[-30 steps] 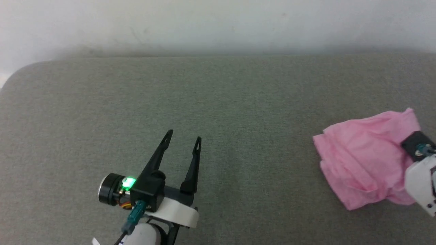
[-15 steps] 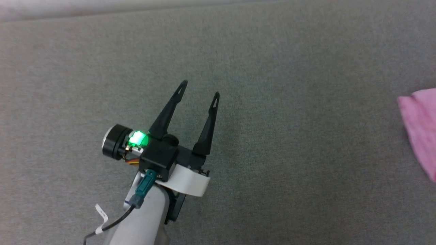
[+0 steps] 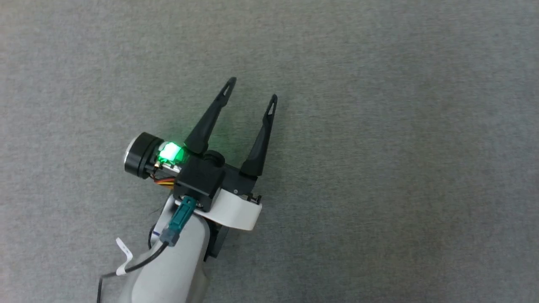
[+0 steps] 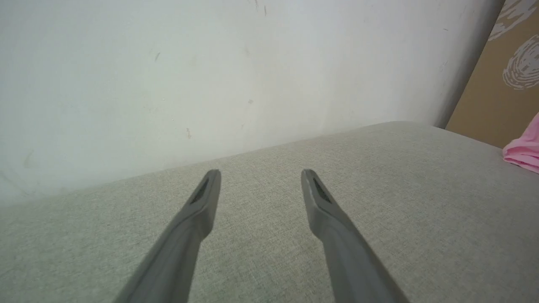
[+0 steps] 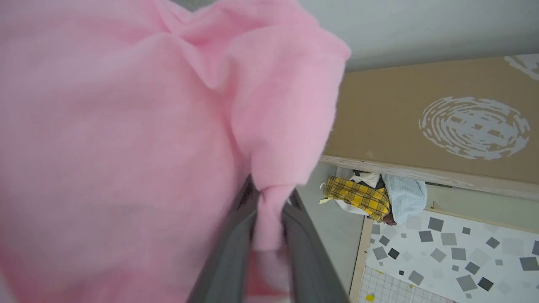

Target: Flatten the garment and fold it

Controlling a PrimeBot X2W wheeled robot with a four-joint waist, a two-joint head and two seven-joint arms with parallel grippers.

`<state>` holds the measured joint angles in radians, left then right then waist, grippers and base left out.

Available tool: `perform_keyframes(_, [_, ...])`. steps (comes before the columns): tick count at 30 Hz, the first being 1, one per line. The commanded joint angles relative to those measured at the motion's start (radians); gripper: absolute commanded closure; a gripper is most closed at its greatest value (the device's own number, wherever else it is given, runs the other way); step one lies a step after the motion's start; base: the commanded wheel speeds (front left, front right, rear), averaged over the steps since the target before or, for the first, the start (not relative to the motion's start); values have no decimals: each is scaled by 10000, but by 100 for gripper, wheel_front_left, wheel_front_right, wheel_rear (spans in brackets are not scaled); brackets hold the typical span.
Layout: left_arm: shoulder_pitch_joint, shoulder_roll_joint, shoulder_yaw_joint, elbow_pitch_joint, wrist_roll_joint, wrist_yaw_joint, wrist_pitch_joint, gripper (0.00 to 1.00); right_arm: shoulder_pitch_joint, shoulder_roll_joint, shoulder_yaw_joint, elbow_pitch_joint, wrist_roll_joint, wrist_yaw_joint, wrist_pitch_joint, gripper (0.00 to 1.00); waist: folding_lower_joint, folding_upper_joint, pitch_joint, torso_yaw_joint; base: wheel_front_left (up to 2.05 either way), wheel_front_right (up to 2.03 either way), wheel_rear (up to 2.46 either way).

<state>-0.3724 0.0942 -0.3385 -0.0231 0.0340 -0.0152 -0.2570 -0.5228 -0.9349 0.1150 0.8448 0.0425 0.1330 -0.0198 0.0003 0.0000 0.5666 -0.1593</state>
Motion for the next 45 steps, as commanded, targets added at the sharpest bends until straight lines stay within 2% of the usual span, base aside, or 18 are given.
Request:
perform_keyframes(1, [-131, 63, -32, 13, 12, 78, -47, 0, -260, 75, -141, 145, -201, -23, -117, 0, -3, 0, -28, 83, 0, 0, 0])
perform_keyframes(9, [228, 85, 69, 142, -345, 290, -47, 0, -936, 408, -491, 629, -1011, -23, -262, 0, -3, 0, -1304, 23, 0, 0, 0])
perform_keyframes(18, [1447, 191, 707, 34, -834, 633, -47, 0, -1881, 1622, -506, -1140, -401, -23, -1340, 0, -3, 0, -3334, 2, 0, 0, 0])
perform_keyframes(24, [2386, 237, 1317, -121, -1096, 912, -47, 0, -1401, 2889, -748, -3277, 296, -23, -1888, 0, -3, 0, -4397, 204, 0, 0, 0])
perform_keyframes(27, [2804, 235, 1536, -135, -1214, 953, -47, 0, -690, 3492, -1009, -4307, 155, -23, -1786, 0, -3, 0, -4805, 336, 0, 0, 0])
perform_keyframes(35, [3777, 164, 1963, -298, -1425, 1018, -47, 0, 1863, 6196, -2023, -7275, 310, -23, -1508, 0, -3, 0, -5529, 690, 0, 0, 0])
perform_keyframes(40, [4071, 201, 1982, -189, -1367, 892, -47, 0, 3527, 7472, -2162, -8259, 431, -23, -1624, 0, -3, 0, -5626, 973, 0, 0, 0])
perform_keyframes(41, [4071, 201, 1982, -189, -1367, 892, -47, 0, 3527, 7472, -2162, -8259, 431, -23, -1624, 0, -3, 0, -5626, 973, 0, 0, 0])
perform_keyframes(45, [4218, 177, 1917, -58, -1324, 813, -47, 0, 4627, 8187, -2146, -8446, 209, -23, -1745, 0, -3, 0, -5640, 1128, 0, 0, 0])
